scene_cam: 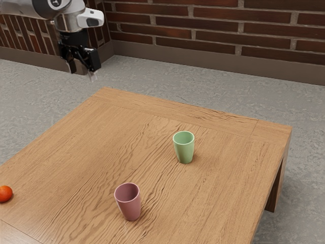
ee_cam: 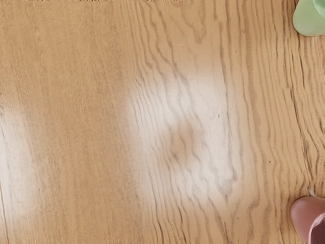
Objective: Place the left cup onto the right cup
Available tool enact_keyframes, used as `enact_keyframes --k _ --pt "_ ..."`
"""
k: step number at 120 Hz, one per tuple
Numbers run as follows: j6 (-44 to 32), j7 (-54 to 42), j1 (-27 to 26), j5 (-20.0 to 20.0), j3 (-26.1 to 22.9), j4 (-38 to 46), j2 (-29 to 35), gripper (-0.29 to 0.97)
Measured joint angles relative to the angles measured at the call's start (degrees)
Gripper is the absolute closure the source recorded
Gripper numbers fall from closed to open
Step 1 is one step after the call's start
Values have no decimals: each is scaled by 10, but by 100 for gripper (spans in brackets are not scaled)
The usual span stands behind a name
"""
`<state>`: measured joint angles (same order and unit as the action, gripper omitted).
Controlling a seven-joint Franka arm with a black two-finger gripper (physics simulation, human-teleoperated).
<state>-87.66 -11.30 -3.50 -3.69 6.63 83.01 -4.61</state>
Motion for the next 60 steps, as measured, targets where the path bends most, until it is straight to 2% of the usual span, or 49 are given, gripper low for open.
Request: enact_keyframes --k 12,23,44,60 --pt "2 0 -19 4 0 4 -1 0" --pt "-2 1 -33 6 0 42 11 0" --pt "-63 7 -74 7 2 244 121 0" --pt "-117 10 -99 3 4 339 172 0"
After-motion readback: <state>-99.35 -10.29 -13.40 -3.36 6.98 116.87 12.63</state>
